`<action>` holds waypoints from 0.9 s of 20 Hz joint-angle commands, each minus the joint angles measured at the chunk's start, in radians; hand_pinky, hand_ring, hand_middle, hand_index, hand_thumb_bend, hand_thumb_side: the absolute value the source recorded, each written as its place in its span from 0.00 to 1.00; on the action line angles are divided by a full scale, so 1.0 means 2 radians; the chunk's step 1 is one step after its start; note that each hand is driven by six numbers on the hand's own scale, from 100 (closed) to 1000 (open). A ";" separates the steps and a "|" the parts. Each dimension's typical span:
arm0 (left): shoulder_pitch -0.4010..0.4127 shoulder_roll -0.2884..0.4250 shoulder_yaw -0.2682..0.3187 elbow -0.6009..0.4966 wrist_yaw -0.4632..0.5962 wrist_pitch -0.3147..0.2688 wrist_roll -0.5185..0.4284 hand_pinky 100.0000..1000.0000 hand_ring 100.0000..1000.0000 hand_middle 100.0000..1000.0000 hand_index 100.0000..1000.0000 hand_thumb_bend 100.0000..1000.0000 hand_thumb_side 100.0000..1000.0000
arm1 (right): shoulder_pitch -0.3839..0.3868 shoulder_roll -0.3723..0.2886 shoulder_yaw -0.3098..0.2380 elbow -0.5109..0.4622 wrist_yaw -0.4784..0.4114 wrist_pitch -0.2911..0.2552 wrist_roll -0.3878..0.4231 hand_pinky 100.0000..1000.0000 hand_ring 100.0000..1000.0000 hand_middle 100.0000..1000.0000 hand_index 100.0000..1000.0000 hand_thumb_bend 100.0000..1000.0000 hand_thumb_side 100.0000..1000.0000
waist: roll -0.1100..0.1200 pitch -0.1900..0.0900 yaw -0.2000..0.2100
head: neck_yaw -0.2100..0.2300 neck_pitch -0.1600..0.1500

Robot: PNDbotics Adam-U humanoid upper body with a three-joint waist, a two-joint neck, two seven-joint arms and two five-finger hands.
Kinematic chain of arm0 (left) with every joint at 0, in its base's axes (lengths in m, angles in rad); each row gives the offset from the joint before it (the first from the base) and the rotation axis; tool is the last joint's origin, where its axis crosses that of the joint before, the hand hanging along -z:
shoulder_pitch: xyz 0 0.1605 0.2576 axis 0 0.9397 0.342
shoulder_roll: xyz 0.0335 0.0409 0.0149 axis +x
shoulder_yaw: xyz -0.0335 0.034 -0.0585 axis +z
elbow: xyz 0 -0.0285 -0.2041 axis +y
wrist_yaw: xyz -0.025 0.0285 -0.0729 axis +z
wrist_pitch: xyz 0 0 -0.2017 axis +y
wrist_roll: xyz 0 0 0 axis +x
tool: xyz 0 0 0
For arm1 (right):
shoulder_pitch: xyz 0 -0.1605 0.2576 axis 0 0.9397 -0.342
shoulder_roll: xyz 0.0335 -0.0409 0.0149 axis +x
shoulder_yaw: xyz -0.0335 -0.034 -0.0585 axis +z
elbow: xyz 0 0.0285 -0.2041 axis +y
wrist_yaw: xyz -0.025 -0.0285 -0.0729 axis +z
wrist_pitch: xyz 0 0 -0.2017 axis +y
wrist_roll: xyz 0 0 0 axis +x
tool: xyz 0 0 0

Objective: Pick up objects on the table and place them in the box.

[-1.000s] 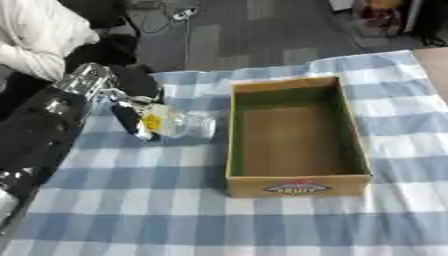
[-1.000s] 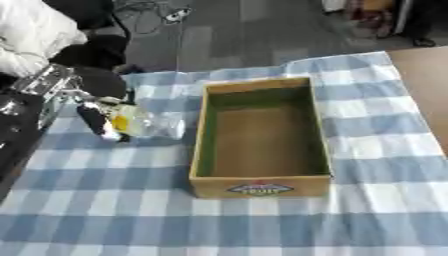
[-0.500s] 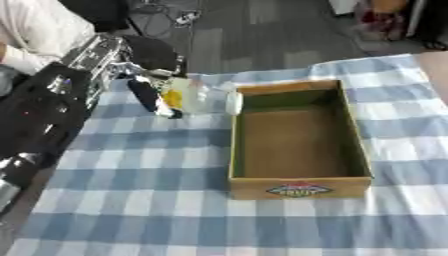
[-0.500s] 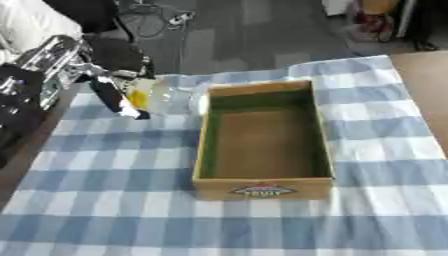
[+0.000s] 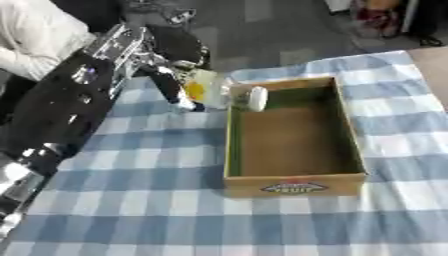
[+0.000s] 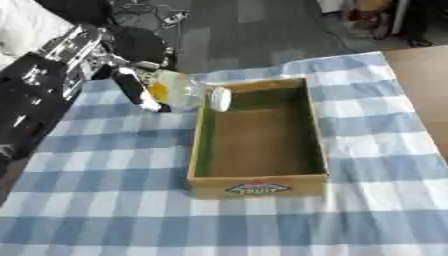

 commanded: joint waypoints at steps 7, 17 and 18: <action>-0.035 -0.025 -0.001 0.012 -0.024 -0.035 -0.016 0.00 0.00 0.06 0.21 0.00 0.72 | -0.019 0.001 0.002 -0.008 -0.008 0.000 0.007 0.48 0.43 0.50 0.75 0.00 0.96 | 0.000 -0.012 -0.010 | 0.010 -0.005; -0.052 -0.058 0.001 0.043 -0.069 -0.056 0.015 0.00 0.00 0.08 0.23 0.00 0.74 | -0.032 0.010 0.004 -0.008 -0.013 -0.001 0.010 0.48 0.43 0.50 0.75 0.00 0.96 | 0.006 -0.010 -0.022 | 0.013 -0.001; -0.053 -0.061 0.000 0.045 -0.072 -0.060 0.020 0.00 0.00 0.09 0.24 0.00 0.75 | -0.033 0.011 0.004 -0.008 -0.014 -0.001 0.010 0.48 0.43 0.50 0.75 0.00 0.96 | 0.006 -0.010 -0.023 | 0.012 -0.001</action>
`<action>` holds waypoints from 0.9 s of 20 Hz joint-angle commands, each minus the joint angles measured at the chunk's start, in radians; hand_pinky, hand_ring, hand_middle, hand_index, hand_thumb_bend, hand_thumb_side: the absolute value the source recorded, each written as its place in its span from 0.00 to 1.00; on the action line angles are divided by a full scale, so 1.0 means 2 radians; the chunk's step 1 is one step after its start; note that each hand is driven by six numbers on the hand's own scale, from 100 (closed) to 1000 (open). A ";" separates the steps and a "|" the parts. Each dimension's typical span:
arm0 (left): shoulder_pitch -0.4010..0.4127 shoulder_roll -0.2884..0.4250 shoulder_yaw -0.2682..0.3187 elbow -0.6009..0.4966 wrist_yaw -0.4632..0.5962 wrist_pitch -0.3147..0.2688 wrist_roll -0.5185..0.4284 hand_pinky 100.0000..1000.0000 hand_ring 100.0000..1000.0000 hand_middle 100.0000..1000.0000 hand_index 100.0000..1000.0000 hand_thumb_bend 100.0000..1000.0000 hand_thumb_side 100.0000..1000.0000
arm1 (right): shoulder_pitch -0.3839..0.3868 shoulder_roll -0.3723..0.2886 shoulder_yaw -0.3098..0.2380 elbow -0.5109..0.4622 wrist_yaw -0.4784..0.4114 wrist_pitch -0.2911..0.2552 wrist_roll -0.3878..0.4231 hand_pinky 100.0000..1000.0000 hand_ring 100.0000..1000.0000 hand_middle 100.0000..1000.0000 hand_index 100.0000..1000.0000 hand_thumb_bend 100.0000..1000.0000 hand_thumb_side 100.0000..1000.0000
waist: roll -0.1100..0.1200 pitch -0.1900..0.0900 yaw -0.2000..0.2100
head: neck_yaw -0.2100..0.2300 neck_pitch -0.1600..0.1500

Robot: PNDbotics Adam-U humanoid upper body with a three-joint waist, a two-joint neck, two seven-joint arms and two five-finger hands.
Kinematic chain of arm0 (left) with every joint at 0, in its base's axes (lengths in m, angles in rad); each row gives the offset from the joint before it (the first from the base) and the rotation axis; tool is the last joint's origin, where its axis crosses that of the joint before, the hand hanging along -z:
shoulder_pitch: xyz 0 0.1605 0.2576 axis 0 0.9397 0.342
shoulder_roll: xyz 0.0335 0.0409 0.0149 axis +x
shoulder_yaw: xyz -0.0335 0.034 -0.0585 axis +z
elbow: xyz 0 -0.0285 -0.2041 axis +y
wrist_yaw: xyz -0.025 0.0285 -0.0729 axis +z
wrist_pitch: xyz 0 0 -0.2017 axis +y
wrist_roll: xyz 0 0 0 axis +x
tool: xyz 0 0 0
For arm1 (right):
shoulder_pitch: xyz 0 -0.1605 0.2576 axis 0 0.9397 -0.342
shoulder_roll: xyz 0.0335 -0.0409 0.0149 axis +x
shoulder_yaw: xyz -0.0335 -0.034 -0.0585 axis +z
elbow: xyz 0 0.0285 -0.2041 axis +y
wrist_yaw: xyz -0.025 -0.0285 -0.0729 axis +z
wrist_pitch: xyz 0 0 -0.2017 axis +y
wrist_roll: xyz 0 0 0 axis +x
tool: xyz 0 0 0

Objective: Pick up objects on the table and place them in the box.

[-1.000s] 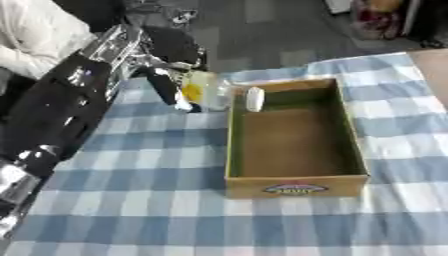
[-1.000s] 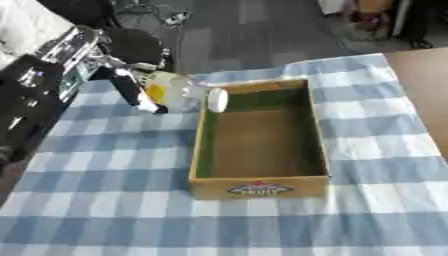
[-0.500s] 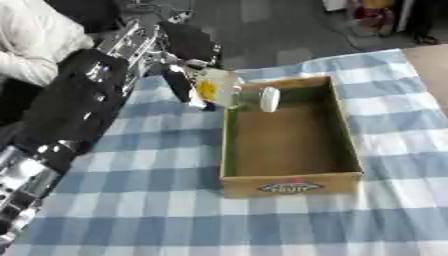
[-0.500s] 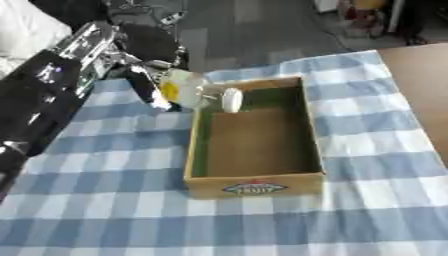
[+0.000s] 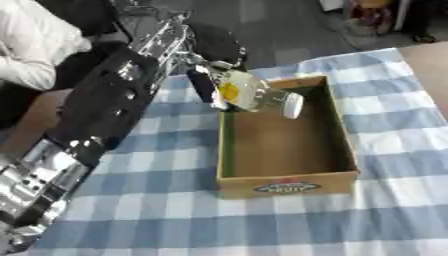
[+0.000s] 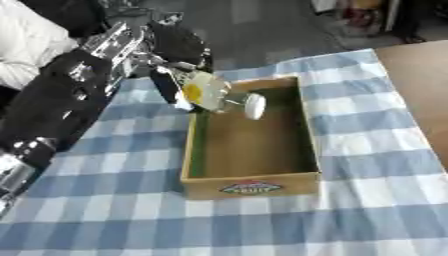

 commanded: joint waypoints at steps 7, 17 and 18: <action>-0.026 -0.017 -0.011 0.006 -0.029 -0.038 0.027 0.24 0.22 0.32 0.40 0.00 0.84 | -0.016 0.001 0.003 -0.008 -0.006 -0.001 0.006 0.48 0.43 0.50 0.75 0.00 0.96 | -0.001 -0.007 -0.004 | 0.005 -0.002; -0.022 -0.018 -0.013 0.019 -0.043 -0.038 0.049 1.00 0.98 0.95 0.85 0.48 0.95 | -0.018 0.001 0.004 -0.008 -0.008 -0.001 0.007 0.48 0.43 0.50 0.75 0.00 0.96 | 0.000 -0.008 -0.005 | 0.003 -0.002; -0.022 -0.018 -0.012 0.022 -0.047 -0.038 0.046 1.00 0.98 0.95 0.85 0.48 0.95 | -0.018 0.001 0.004 -0.008 -0.008 -0.001 0.007 0.48 0.43 0.50 0.75 0.00 0.96 | 0.000 -0.007 -0.005 | 0.003 -0.002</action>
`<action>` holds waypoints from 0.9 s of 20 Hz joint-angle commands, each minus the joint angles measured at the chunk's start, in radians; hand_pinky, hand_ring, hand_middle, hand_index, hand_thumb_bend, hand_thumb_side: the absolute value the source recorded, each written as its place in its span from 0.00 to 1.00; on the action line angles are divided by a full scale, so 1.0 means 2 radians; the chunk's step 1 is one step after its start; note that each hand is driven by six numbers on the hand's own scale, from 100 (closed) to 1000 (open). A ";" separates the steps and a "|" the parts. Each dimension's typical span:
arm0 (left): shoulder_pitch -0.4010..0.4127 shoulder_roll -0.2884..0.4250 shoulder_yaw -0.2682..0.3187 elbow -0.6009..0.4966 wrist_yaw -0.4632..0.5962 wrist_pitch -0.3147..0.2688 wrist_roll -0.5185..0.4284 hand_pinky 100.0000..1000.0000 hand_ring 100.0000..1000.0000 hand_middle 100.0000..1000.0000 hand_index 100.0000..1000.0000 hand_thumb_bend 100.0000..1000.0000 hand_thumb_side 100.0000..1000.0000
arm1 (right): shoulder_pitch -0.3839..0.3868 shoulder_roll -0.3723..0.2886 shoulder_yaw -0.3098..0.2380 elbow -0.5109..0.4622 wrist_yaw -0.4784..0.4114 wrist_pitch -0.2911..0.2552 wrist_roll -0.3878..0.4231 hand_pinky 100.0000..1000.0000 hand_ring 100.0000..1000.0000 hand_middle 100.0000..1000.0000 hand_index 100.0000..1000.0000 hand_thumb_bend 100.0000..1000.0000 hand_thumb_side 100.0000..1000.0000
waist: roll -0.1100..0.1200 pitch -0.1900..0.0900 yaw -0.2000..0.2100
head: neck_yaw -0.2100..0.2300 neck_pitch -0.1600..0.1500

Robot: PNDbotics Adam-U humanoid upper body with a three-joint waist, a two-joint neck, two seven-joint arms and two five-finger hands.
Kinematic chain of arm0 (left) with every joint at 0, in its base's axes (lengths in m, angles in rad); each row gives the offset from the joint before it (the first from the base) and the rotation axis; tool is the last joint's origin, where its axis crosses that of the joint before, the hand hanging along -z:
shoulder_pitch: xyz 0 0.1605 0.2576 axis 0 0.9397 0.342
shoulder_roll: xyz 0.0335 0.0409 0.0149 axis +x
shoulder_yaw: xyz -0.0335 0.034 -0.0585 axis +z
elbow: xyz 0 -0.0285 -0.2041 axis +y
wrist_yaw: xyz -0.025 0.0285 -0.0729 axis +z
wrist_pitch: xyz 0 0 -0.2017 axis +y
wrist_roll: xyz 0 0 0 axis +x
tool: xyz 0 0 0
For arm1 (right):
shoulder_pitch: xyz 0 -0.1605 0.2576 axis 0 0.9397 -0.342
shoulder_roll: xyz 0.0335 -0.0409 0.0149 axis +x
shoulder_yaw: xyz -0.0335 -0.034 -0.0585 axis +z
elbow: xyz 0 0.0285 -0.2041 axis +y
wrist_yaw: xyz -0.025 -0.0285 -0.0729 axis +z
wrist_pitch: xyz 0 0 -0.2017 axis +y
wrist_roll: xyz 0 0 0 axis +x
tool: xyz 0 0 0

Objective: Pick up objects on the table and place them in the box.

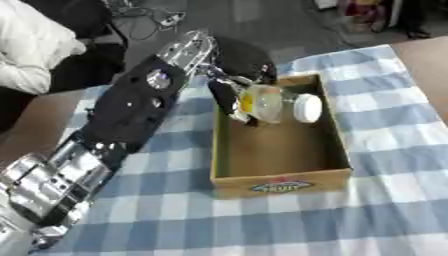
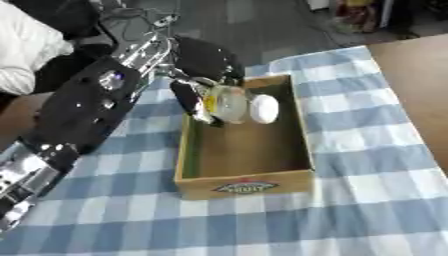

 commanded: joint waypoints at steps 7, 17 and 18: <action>-0.012 0.010 0.015 0.015 -0.030 -0.001 -0.029 1.00 1.00 1.00 0.94 0.92 0.86 | -0.009 -0.005 -0.003 -0.008 0.001 0.000 0.000 0.48 0.43 0.50 0.75 0.00 0.96 | -0.005 -0.007 0.002 | 0.001 -0.001; -0.006 0.020 0.029 0.015 -0.034 -0.001 -0.039 1.00 1.00 1.00 0.95 1.00 0.90 | -0.007 -0.007 -0.003 -0.008 0.002 0.001 0.000 0.48 0.43 0.50 0.75 0.00 0.96 | -0.006 -0.008 0.005 | -0.001 -0.001; -0.002 0.022 0.032 0.011 -0.030 -0.001 -0.036 1.00 1.00 1.00 0.94 0.99 0.85 | -0.006 -0.007 -0.003 -0.008 0.002 0.001 0.000 0.48 0.43 0.50 0.75 0.00 0.96 | -0.006 -0.008 0.006 | -0.001 -0.002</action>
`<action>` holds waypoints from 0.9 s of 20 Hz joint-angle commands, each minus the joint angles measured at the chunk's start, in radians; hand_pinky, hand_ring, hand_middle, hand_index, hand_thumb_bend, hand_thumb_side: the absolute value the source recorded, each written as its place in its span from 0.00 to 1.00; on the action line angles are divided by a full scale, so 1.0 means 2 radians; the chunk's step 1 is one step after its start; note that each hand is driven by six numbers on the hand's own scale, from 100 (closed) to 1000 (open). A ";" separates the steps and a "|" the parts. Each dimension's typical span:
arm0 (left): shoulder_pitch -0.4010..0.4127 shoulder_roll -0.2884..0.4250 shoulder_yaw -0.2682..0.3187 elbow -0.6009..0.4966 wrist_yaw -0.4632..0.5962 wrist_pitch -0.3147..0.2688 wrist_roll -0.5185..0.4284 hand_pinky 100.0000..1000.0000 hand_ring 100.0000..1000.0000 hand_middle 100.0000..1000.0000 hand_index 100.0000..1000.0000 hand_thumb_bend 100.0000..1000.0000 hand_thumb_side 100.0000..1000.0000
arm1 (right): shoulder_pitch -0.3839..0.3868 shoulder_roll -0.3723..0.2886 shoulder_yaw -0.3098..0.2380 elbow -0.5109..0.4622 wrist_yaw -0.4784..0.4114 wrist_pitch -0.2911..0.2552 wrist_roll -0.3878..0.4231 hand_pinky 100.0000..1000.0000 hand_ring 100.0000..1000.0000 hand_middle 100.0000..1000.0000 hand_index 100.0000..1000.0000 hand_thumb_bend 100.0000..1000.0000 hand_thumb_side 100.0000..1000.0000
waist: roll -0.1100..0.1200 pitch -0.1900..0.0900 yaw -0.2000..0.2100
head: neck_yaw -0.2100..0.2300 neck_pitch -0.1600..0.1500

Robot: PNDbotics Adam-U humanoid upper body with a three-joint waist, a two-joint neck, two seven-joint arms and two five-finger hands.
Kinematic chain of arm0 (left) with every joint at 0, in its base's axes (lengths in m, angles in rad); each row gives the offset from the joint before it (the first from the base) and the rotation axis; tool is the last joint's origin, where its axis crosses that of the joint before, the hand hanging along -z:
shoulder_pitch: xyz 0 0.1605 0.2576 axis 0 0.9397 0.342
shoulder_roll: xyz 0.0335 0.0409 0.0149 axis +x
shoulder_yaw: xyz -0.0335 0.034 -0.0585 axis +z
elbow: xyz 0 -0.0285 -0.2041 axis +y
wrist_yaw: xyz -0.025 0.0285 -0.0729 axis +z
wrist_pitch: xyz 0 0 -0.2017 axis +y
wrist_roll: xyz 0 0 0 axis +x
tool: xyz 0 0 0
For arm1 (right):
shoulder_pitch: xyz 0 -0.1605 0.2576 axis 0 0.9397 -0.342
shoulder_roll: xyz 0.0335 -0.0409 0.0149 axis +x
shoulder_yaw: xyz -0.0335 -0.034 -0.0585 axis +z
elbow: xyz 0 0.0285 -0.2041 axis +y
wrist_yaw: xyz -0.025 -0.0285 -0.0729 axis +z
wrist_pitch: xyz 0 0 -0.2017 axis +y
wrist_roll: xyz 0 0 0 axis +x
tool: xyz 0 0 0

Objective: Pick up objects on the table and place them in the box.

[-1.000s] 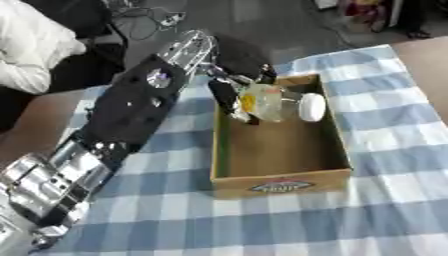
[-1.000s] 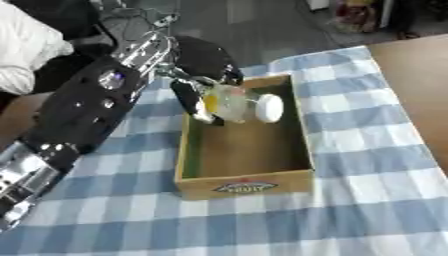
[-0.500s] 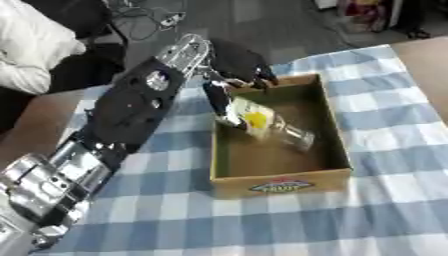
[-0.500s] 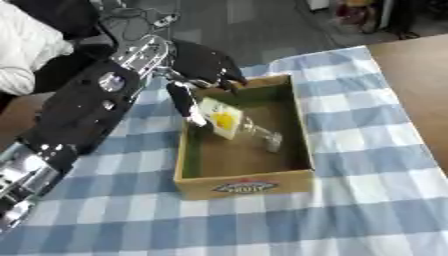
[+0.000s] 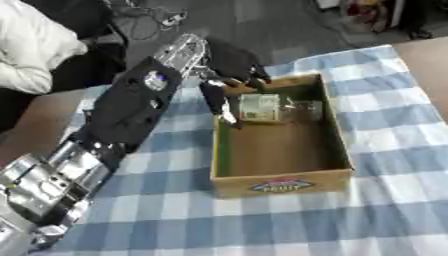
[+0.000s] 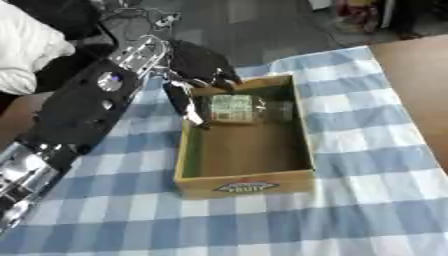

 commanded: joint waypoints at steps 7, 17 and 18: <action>0.100 0.027 0.064 -0.101 0.143 0.047 0.031 0.79 0.71 0.83 0.89 0.44 0.71 | 0.003 -0.014 -0.005 -0.008 0.006 0.003 -0.003 0.47 0.43 0.49 0.75 0.00 0.96 | -0.010 -0.010 0.017 | -0.009 -0.010; 0.319 -0.030 0.160 -0.400 0.491 0.233 0.104 0.63 0.53 0.70 0.94 0.29 0.91 | 0.039 -0.028 -0.022 -0.008 0.025 0.006 -0.020 0.47 0.42 0.48 0.75 0.00 0.91 | -0.032 -0.010 0.057 | -0.027 -0.017; 0.332 -0.032 0.166 -0.425 0.517 0.250 0.114 0.63 0.53 0.70 0.94 0.34 0.70 | 0.044 -0.029 -0.024 -0.008 0.028 0.007 -0.023 0.47 0.42 0.48 0.75 0.00 0.96 | -0.036 -0.009 0.063 | -0.029 -0.015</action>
